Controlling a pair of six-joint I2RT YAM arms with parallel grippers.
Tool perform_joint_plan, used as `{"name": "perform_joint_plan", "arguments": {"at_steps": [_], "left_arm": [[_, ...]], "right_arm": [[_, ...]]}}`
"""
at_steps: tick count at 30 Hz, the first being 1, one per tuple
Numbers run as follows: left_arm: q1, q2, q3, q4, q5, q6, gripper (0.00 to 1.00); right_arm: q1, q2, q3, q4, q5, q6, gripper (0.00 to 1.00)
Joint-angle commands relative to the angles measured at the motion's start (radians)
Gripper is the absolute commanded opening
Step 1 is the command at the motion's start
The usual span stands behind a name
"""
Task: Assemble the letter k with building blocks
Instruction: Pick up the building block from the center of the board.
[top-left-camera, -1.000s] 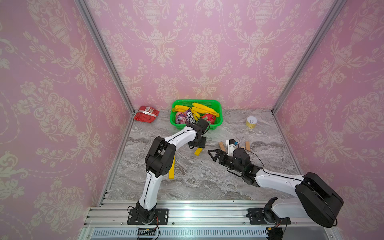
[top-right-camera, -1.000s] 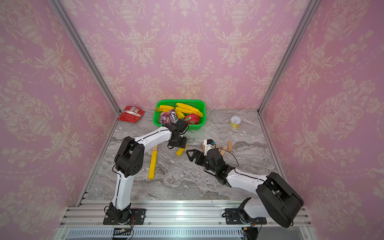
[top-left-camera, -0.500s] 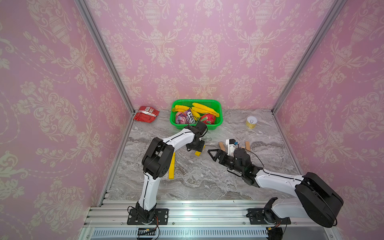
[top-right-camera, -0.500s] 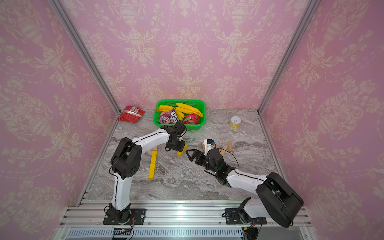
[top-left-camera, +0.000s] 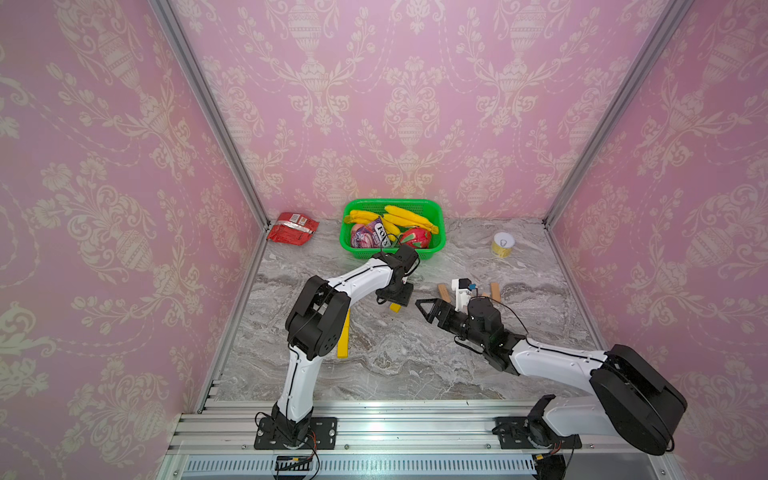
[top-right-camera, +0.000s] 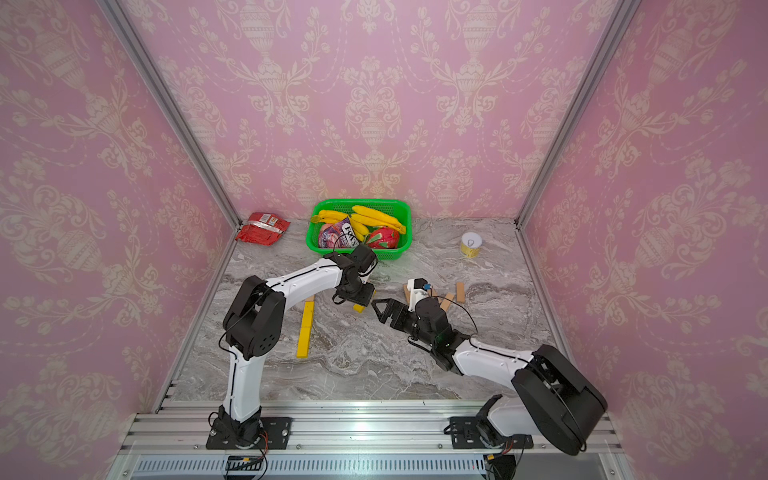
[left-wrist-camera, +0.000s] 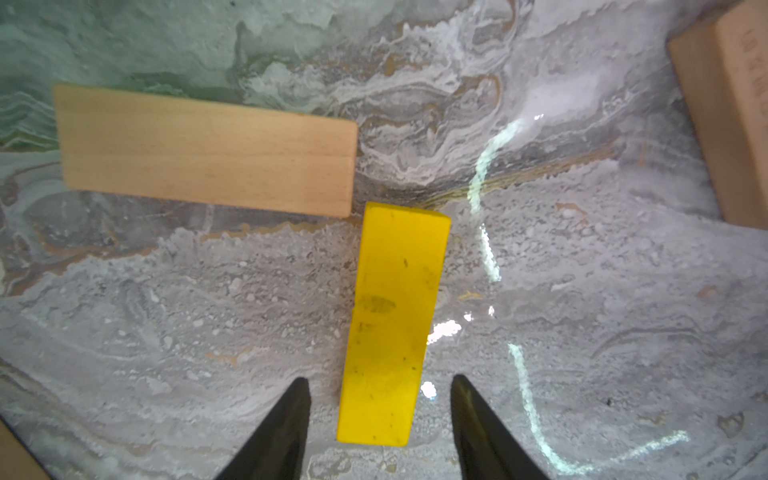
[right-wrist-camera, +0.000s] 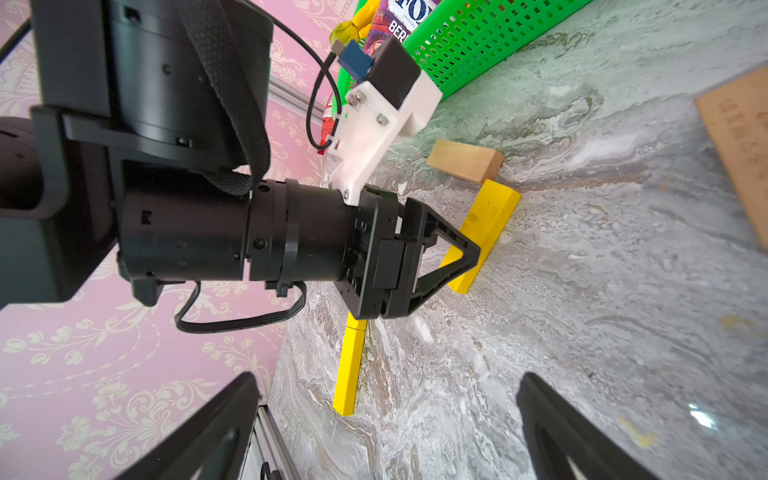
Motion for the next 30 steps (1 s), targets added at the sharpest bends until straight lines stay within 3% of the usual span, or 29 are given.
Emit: {"name": "perform_joint_plan", "arguments": {"at_steps": [1,18,30], "left_arm": [[-0.005,0.018,0.03,-0.033,-0.02,0.009,0.55],[-0.006,0.085,0.083,-0.05,-0.02,0.022,0.5],[-0.006,0.074,0.065,-0.062,-0.016,0.005,0.3]], "right_arm": [[-0.006,-0.014,-0.017,0.022,-0.002,-0.007,1.0],[-0.006,-0.014,-0.011,0.0,0.008,-0.001,1.0],[-0.008,-0.008,0.026,-0.121,0.037,0.029,1.0]]}}
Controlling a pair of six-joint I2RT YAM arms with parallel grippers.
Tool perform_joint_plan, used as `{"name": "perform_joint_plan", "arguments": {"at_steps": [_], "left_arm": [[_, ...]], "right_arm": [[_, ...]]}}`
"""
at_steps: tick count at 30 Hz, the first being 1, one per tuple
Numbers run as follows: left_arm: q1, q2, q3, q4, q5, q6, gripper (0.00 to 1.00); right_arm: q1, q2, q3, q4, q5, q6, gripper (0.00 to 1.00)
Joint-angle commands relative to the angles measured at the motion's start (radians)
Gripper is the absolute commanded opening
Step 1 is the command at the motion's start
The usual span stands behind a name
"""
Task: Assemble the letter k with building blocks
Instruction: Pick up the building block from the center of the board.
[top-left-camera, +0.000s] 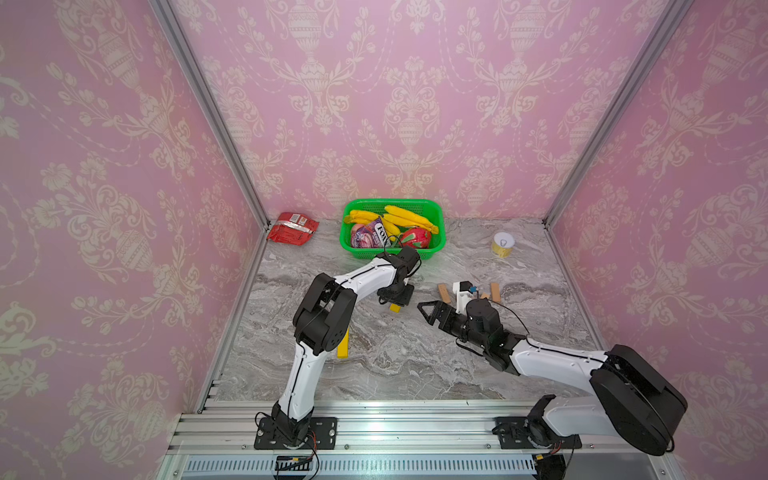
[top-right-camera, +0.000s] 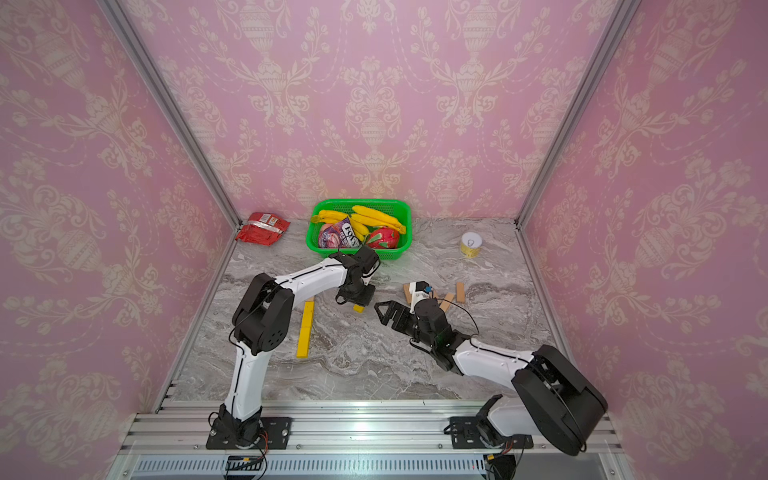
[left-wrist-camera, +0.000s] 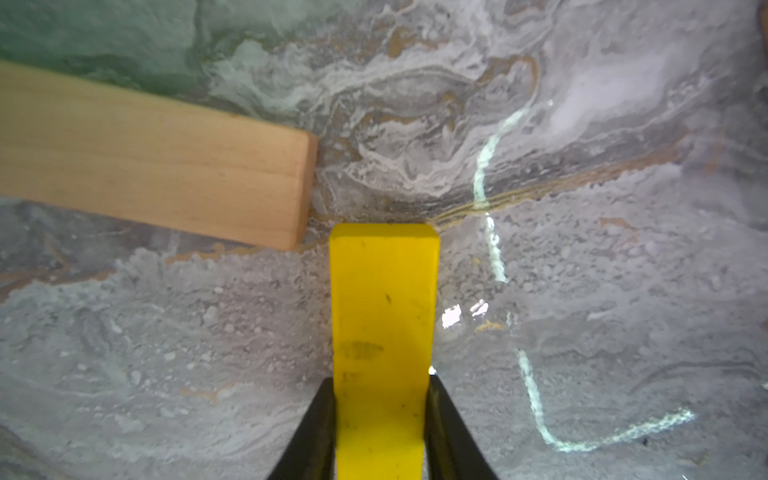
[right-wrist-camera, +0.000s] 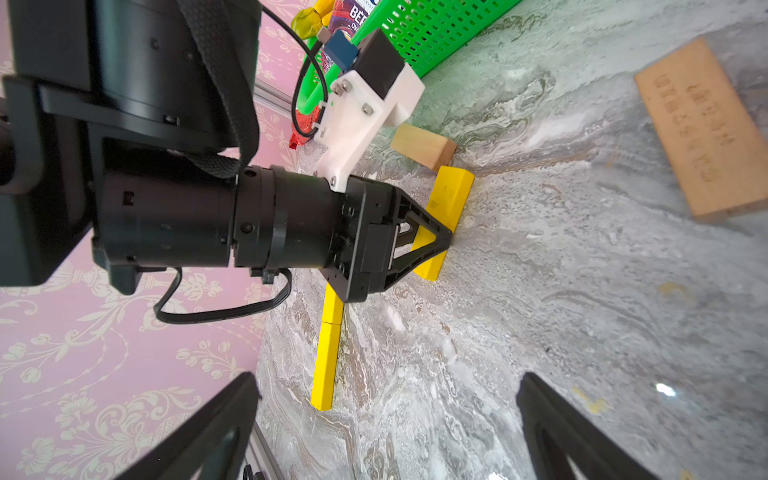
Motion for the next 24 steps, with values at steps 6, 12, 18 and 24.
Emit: {"name": "perform_joint_plan", "arguments": {"at_steps": [6,12,18,24], "left_arm": [[-0.006,-0.05,-0.022,-0.035,-0.028,0.001,0.29],[-0.006,-0.134,-0.07,-0.056,-0.046,0.011,0.29],[-0.005,-0.205,-0.084,-0.115,-0.093,0.032,0.29],[-0.001,-0.253,-0.111,-0.153,-0.111,0.06,0.29]], "right_arm": [[-0.003,0.023,0.053,-0.061,-0.019,0.032,1.0],[0.023,0.063,0.115,-0.121,-0.032,0.026,1.0],[0.116,0.097,0.245,-0.267,0.037,-0.008,1.0],[0.199,0.142,0.283,-0.228,0.087,0.04,1.0]]}}
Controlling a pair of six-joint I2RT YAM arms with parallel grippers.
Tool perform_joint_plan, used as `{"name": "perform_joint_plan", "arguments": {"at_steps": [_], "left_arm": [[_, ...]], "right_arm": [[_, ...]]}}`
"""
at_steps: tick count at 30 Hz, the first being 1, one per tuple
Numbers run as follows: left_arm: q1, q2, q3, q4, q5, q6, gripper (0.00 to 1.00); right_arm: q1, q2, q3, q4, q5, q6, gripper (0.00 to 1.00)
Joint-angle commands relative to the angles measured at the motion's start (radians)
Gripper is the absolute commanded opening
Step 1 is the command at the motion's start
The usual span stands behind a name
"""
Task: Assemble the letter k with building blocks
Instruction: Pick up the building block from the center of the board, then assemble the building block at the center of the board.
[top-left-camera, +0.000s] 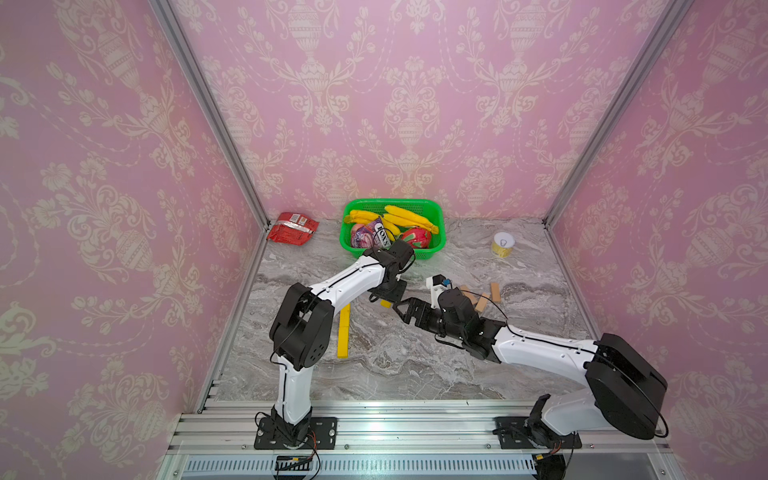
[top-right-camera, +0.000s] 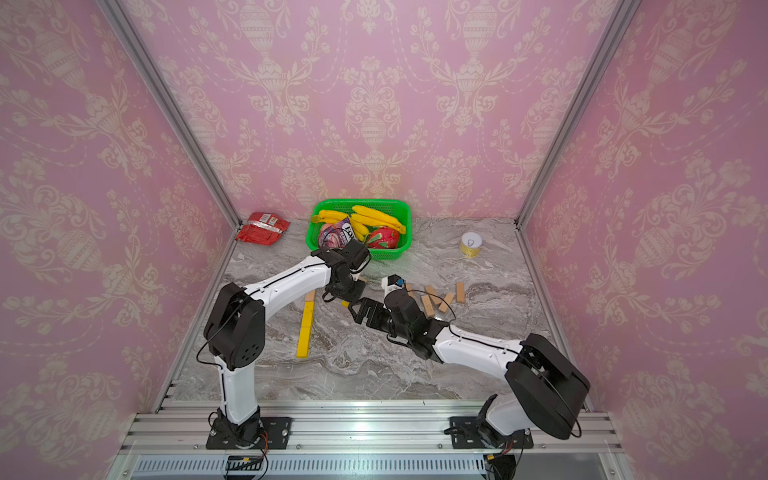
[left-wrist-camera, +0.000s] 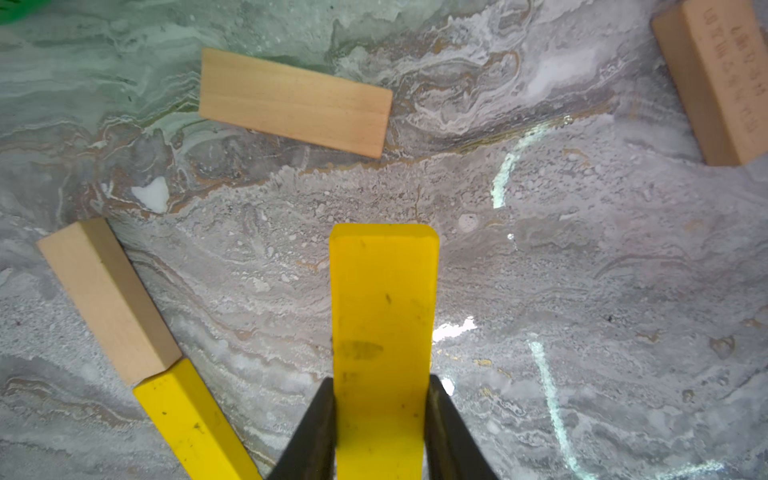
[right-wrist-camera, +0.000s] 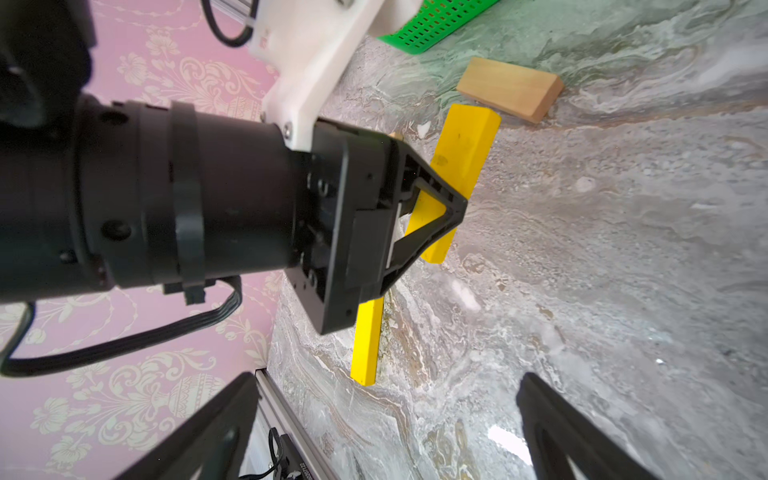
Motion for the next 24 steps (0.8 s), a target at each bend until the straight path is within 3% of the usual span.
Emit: {"name": "perform_joint_plan", "arguments": {"at_steps": [1,9,14,24], "left_arm": [[0.001,-0.042,-0.04,-0.055,-0.02,0.043,0.29],[0.041,-0.117,-0.139,-0.012,-0.023,0.073,0.29],[0.109,-0.165,-0.226,0.092,0.096,0.073,0.29],[0.121,-0.145,-0.246,0.108,0.043,0.136,0.25]], "right_arm": [[0.038,0.052,0.016,0.009,0.049,0.025,1.0],[0.105,0.142,0.042,0.063,0.084,0.0,1.0],[0.104,0.106,-0.042,0.143,0.106,0.021,1.0],[0.099,0.099,-0.064,0.157,0.079,0.027,1.0]]}}
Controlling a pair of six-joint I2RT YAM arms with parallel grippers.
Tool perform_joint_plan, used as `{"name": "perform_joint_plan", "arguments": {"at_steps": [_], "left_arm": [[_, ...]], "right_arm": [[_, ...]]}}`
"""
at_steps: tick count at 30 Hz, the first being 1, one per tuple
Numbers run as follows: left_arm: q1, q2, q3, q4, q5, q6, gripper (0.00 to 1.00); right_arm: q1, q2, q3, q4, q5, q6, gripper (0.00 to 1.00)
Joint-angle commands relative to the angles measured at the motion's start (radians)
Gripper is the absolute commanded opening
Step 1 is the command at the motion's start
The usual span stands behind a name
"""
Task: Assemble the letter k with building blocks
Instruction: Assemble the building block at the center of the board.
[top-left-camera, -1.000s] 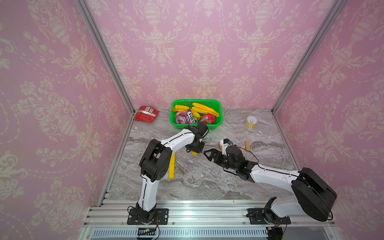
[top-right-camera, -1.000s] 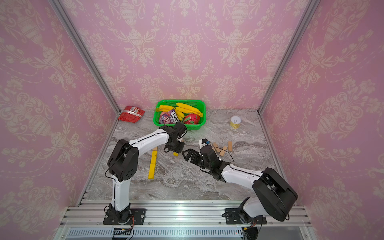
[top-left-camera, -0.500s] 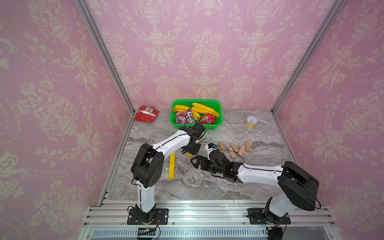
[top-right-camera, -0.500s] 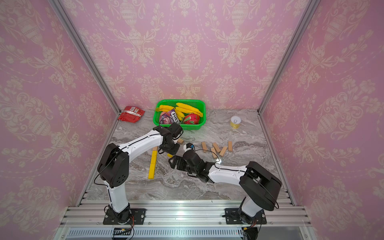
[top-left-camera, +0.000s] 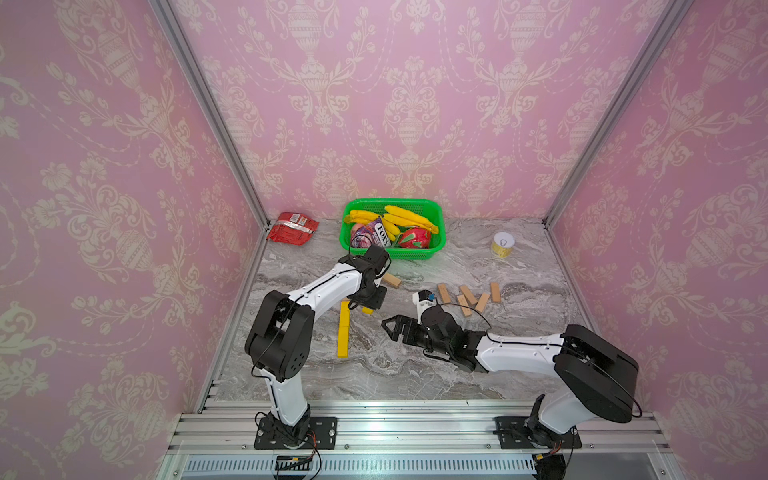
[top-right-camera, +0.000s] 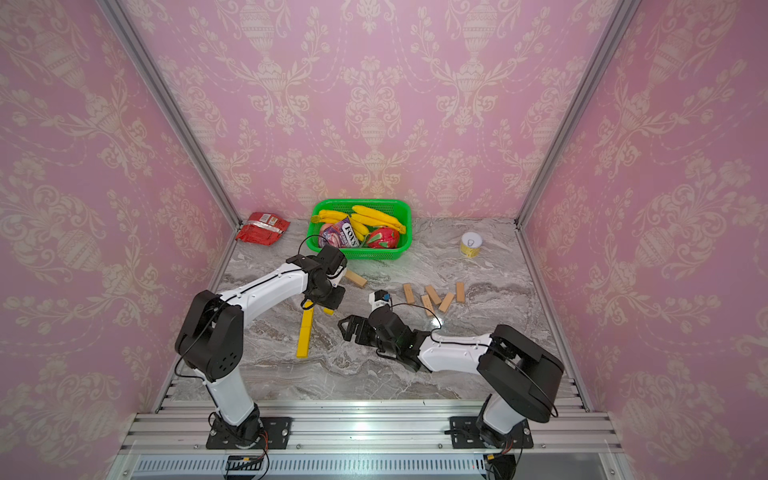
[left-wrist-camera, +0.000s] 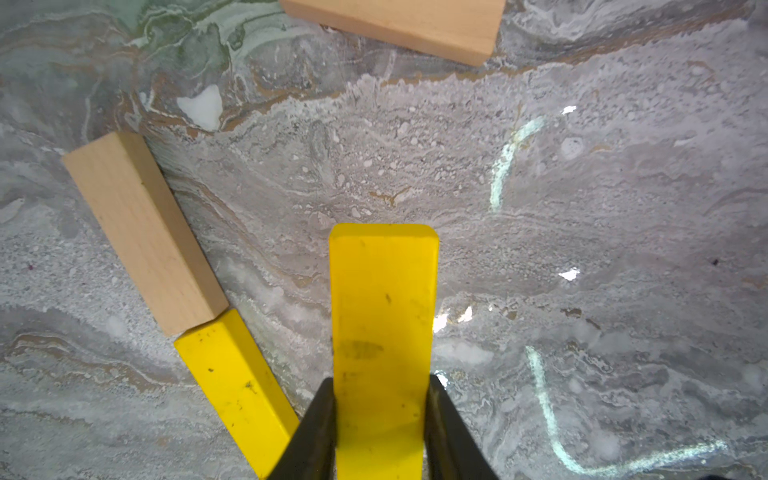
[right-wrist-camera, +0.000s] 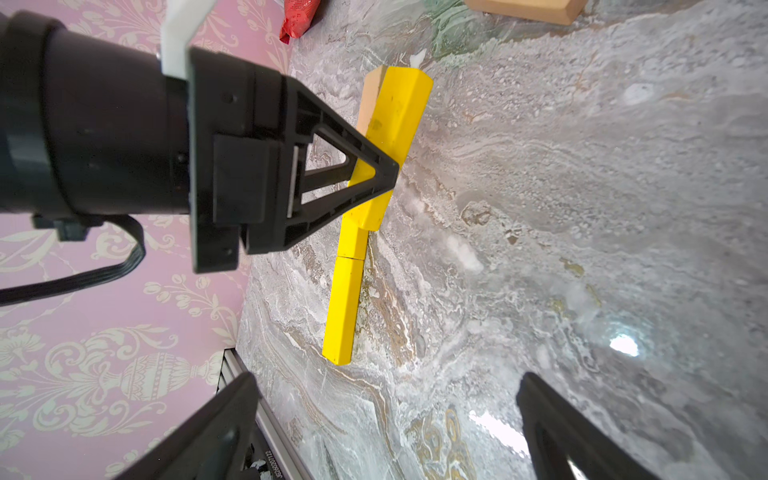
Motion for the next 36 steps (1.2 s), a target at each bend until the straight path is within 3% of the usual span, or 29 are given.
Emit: {"name": "perform_joint_plan", "arguments": {"at_steps": [1,9,14,20,36], "left_arm": [[0.004,-0.009,-0.01,0.002,-0.021,0.055,0.24],[0.021,-0.033,-0.013,-0.011,-0.006,0.088,0.21],[0.023,-0.022,-0.005,-0.039,0.002,0.094,0.22],[0.035,-0.018,-0.015,-0.041,0.025,0.108,0.16],[0.063,0.018,-0.054,0.013,0.097,0.179,0.18]], "right_arm": [[-0.007,-0.026,-0.02,0.03,0.003,0.013,1.0],[-0.011,0.005,0.006,-0.01,-0.004,0.01,1.0],[-0.03,0.012,-0.032,0.064,-0.023,0.006,1.0],[-0.04,0.052,0.007,0.021,-0.057,0.02,1.0],[-0.043,0.027,-0.025,0.049,-0.062,0.017,1.0]]}}
